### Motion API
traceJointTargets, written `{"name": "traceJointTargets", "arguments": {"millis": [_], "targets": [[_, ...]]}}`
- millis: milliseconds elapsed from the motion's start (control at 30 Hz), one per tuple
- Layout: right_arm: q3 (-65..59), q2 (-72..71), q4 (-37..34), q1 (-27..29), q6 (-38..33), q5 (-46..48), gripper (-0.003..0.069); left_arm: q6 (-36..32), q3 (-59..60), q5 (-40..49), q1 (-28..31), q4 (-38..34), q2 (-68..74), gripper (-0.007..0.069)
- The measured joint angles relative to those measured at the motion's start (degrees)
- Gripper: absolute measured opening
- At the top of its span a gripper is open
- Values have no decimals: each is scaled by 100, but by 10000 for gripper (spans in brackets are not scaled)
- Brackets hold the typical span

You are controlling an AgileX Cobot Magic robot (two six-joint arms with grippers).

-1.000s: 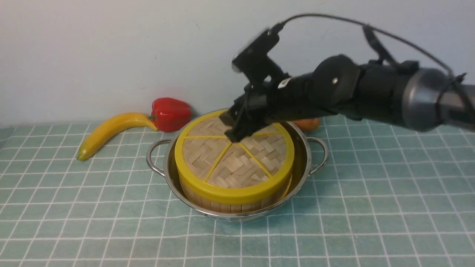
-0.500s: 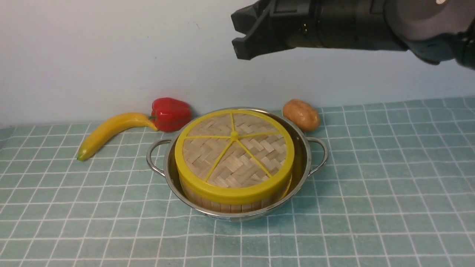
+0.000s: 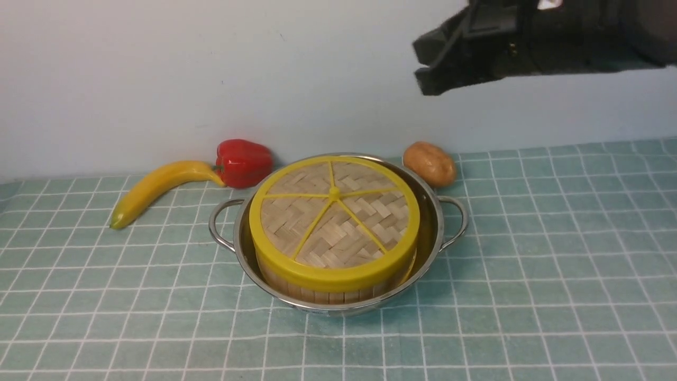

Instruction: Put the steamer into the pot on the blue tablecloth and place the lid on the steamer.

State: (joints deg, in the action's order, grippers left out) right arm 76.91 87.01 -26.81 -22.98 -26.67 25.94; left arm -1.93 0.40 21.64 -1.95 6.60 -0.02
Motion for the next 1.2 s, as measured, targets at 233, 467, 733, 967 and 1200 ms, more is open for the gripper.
{"name": "traceJointTargets", "arguments": {"millis": [233, 467, 733, 967, 1200], "targets": [[-3025, -2134, 117, 1353, 745, -1919, 24, 0, 0, 0, 0, 0, 0, 243], [-6319, -4424, -59, 2207, 932, -3556, 50, 0, 0, 0, 0, 0, 0, 243], [-7720, -6604, -589, 2281, 744, -4006, 82, 0, 0, 0, 0, 0, 0, 243], [-7731, -7455, -589, 2306, 258, -2812, 113, 0, 0, 0, 0, 0, 0, 243], [-7733, -8283, 20, 2310, 254, -1550, 146, 0, 0, 0, 0, 0, 0, 243]]}}
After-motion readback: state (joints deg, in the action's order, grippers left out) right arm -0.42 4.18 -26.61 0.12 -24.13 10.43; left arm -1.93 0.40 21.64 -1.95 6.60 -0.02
